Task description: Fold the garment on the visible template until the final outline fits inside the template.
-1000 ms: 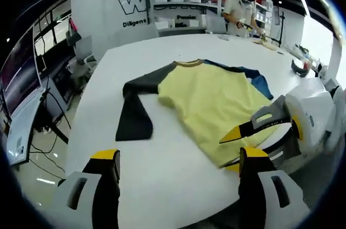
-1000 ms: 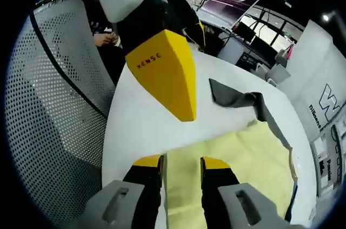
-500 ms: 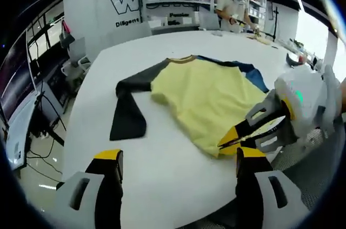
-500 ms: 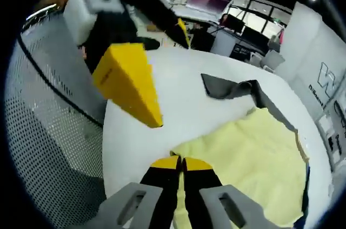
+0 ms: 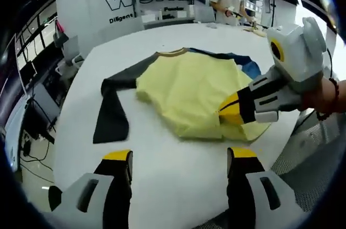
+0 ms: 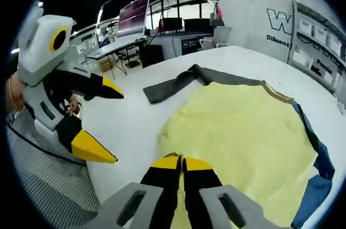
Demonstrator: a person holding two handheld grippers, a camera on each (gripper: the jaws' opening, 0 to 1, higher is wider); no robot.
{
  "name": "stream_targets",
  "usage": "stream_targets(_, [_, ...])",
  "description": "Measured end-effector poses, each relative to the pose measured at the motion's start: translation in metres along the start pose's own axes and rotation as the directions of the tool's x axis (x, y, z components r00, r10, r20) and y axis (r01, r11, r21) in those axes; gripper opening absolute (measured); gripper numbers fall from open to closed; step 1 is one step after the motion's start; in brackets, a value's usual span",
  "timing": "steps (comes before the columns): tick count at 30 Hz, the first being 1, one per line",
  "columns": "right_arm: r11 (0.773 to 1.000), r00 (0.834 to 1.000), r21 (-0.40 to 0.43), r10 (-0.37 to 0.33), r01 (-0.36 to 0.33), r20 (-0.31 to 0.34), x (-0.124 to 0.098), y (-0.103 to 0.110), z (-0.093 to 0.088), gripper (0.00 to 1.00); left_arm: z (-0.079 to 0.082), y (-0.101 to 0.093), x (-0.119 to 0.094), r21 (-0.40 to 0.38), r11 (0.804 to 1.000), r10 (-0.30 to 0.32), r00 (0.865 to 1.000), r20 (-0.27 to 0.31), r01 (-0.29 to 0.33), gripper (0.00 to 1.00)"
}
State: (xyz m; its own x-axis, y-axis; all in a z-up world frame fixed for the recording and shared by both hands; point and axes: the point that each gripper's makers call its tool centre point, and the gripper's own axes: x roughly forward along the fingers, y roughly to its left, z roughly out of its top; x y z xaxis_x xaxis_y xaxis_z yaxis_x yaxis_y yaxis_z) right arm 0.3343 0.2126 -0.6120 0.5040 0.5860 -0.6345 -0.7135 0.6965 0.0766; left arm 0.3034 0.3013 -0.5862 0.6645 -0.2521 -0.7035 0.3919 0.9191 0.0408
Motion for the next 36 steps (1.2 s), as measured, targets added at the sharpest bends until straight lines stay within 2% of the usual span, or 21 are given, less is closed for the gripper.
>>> stream_targets(3, [0.998,0.999,0.043,-0.043,0.043,-0.001,-0.003,-0.015,-0.004,0.0,0.002,-0.011,0.007,-0.007,1.0,-0.024,1.0,-0.003,0.024,0.61])
stream_targets(5, [0.992,0.997,0.108,-0.074,0.073,0.005,-0.006,-0.028,-0.006,0.0,0.003,-0.018,0.011,0.013,0.999,-0.033,0.999,-0.011,0.034,0.6])
stream_targets(8, [0.978,0.997,0.198,-0.072,0.067,0.019,-0.009,-0.037,-0.006,0.0,0.008,-0.028,0.016,0.043,0.998,-0.044,0.999,-0.015,0.045,0.56])
stream_targets(9, [0.968,0.997,0.244,-0.064,0.054,0.032,-0.011,-0.039,-0.004,0.0,0.01,-0.03,0.017,0.048,0.998,-0.047,0.999,-0.016,0.047,0.54])
stream_targets(10, [0.935,0.996,0.353,-0.055,0.028,0.066,-0.012,-0.041,0.0,0.0,0.011,-0.032,0.018,0.05,0.998,-0.049,0.999,-0.014,0.05,0.52])
stream_targets(12, [0.894,0.995,0.446,-0.081,0.046,0.06,-0.015,-0.053,-0.005,0.0,0.016,-0.039,0.023,0.057,0.996,-0.068,0.998,-0.002,0.068,0.49])
stream_targets(15, [0.909,0.993,0.406,-0.118,0.096,0.03,-0.016,-0.066,-0.015,0.0,0.021,-0.049,0.032,0.071,0.993,-0.093,0.996,-0.008,0.094,0.43])
stream_targets(16, [0.899,0.992,0.426,-0.125,0.104,0.021,-0.017,-0.07,-0.02,0.0,0.024,-0.051,0.034,0.082,0.992,-0.097,0.995,-0.002,0.097,0.41])
stream_targets(18, [0.896,0.992,0.43,-0.128,0.112,0.008,-0.018,-0.071,-0.025,0.0,0.03,-0.055,0.039,0.112,0.989,-0.098,0.995,0.015,0.096,0.38])
stream_targets(21, [0.906,0.989,0.397,-0.148,0.143,-0.018,-0.018,-0.072,-0.032,0.0,0.034,-0.06,0.047,0.17,0.98,-0.106,0.994,0.022,0.1,0.35])
stream_targets(26, [0.927,0.985,0.335,-0.165,0.17,-0.045,-0.017,-0.072,-0.035,0.0,0.031,-0.071,0.057,0.149,0.979,-0.142,0.99,0.004,0.14,0.32])
stream_targets(28, [0.934,0.985,0.313,-0.167,0.174,-0.048,-0.017,-0.072,-0.035,0.0,0.026,-0.075,0.062,0.139,0.978,-0.153,0.988,-0.025,0.155,0.31])
stream_targets(34, [0.932,0.984,0.313,-0.168,0.18,-0.066,-0.017,-0.074,-0.039,0.0,0.019,-0.08,0.073,0.134,0.975,-0.172,0.984,-0.047,0.177,0.25])
stream_targets(36, [0.934,0.983,0.307,-0.167,0.181,-0.072,-0.017,-0.074,-0.041,0.0,0.019,-0.083,0.076,0.089,0.977,-0.19,0.981,-0.043,0.193,0.22])
